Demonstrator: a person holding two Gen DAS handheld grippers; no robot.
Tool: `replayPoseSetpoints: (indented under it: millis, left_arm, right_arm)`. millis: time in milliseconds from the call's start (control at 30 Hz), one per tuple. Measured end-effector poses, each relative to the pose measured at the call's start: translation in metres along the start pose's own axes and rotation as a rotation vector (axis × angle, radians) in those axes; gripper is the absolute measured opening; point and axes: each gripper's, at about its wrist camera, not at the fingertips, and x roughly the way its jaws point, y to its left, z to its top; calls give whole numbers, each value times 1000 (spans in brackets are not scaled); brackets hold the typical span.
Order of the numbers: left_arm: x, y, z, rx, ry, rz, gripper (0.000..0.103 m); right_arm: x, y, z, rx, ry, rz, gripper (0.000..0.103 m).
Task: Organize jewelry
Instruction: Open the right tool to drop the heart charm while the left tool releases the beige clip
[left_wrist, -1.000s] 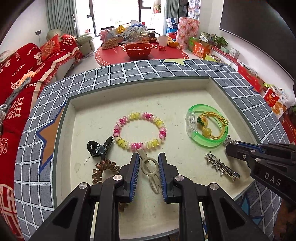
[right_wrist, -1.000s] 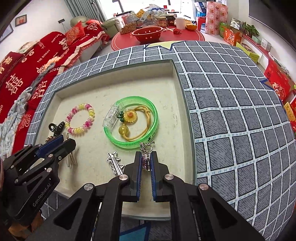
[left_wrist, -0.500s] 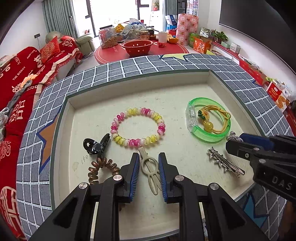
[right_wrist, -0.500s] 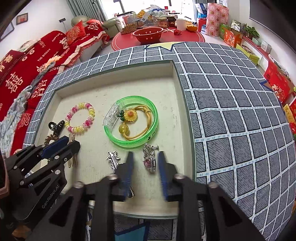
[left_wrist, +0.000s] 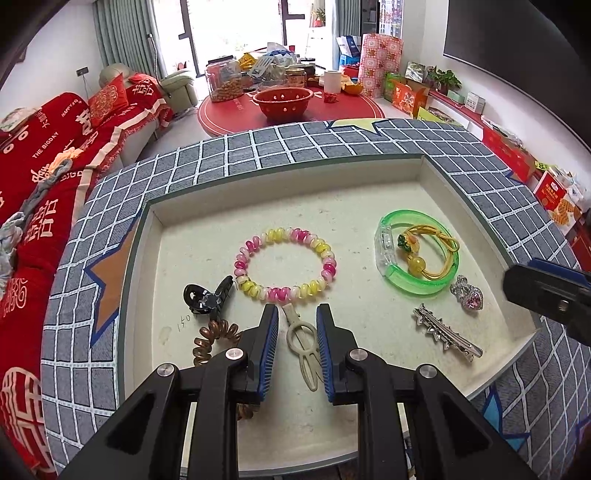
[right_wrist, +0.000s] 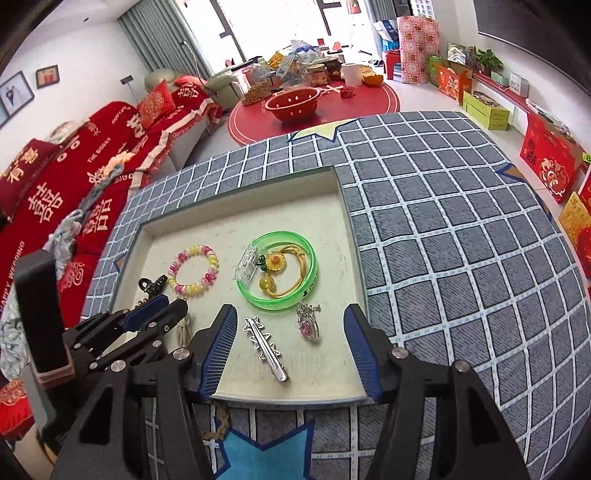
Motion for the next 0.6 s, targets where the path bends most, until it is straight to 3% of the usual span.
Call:
replayPoseSetpoints:
  millis: [133,167,200,233,267,500,567,600]
  left_arm:
    - [-5,3,4,-14,-17,-5,35]
    - [-6,3,5,-17,-22,0,46]
    - [-9,5,5,-23,-30,7,83]
    - [-14,7,5,-34,-54,20,97]
    - [-19,8,5,-41,-84,30,103]
    - [-41,13,6,-48,-121,32,103]
    - [-47,16,5,-54,-123,30,103]
    - [-49,16,3,-56,-123,34,103]
  right_arm:
    - [-15,-4,-4,9,-20,5,64]
    - [-18,-4,-6,12,-24,4,64]
    - [-21,-5,-7,16,-28,5,64]
    - [-25,-7,-8,22,-31,8,64]
    - [-27,-7,-10,27,-33,10,64]
    - [-37,-11,-21,38,-30,10,64]
    - [-38,-11,-25,38,-25,13,66]
    - [-39,-11,-27,38,-23,15,72]
